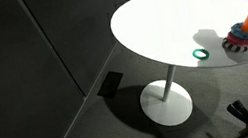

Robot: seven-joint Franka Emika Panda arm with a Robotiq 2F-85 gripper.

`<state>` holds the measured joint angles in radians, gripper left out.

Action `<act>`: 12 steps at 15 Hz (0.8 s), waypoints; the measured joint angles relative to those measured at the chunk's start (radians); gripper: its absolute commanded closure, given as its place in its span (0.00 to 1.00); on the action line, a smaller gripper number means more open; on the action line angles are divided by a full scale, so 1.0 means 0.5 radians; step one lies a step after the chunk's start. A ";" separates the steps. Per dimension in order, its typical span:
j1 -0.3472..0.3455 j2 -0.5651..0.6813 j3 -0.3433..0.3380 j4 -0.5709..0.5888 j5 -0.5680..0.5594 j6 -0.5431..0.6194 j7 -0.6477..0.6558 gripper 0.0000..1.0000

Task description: Pick up the clear ring and put it on the ring holder

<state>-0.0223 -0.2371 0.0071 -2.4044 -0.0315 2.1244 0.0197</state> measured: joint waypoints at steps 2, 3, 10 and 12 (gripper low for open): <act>-0.032 -0.014 -0.031 0.000 -0.001 -0.023 0.000 0.92; -0.049 -0.016 -0.045 0.000 -0.002 -0.027 0.000 0.92; -0.127 -0.015 -0.114 0.000 -0.021 -0.027 0.000 0.92; -0.134 -0.010 -0.127 -0.001 -0.022 -0.027 0.000 0.92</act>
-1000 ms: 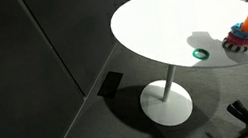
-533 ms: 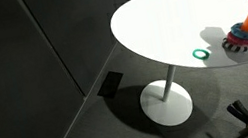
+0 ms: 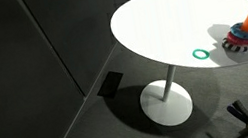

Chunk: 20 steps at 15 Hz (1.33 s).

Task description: Pick up the clear ring and put it on the ring holder

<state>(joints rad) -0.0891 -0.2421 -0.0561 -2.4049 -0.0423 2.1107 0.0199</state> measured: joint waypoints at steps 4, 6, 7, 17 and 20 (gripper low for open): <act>-0.005 0.009 -0.011 -0.006 0.000 -0.028 0.000 0.92; -0.005 0.012 -0.013 -0.008 0.000 -0.054 0.000 0.92; -0.005 0.014 -0.014 -0.010 0.000 -0.063 0.000 0.92; -0.005 0.031 -0.020 -0.026 -0.018 -0.068 0.001 0.92; -0.005 0.042 -0.024 -0.036 -0.018 -0.059 0.001 0.92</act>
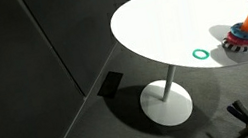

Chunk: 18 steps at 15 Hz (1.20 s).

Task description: Pick up the clear ring and put it on the ring holder

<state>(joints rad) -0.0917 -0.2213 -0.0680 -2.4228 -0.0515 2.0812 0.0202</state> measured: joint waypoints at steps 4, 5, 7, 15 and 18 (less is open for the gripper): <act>0.000 0.020 -0.010 -0.005 0.000 0.027 0.000 0.92; 0.000 0.026 -0.012 -0.005 0.000 0.028 0.000 0.92; 0.000 0.039 -0.017 -0.005 0.000 0.028 0.000 0.92; 0.000 0.080 -0.028 -0.001 0.001 0.028 0.000 0.91; 0.000 0.078 -0.028 0.011 0.001 0.030 0.000 0.76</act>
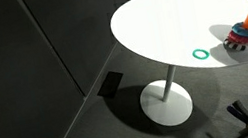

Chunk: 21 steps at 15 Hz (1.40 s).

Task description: Pick up the clear ring and put it on the ring holder

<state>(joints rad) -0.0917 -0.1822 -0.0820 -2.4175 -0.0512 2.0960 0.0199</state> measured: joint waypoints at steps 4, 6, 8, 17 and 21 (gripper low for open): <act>0.000 -0.014 0.000 0.021 0.000 0.010 0.000 0.69; 0.000 -0.022 0.000 0.026 0.000 0.020 0.000 0.67; 0.000 -0.026 0.000 0.029 0.000 0.033 0.000 0.43; 0.000 -0.026 0.000 0.030 0.001 0.076 0.000 0.00; 0.001 -0.026 0.000 0.030 0.048 0.078 -0.003 0.00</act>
<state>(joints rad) -0.0909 -0.1951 -0.0819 -2.4027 -0.0271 2.1349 0.0183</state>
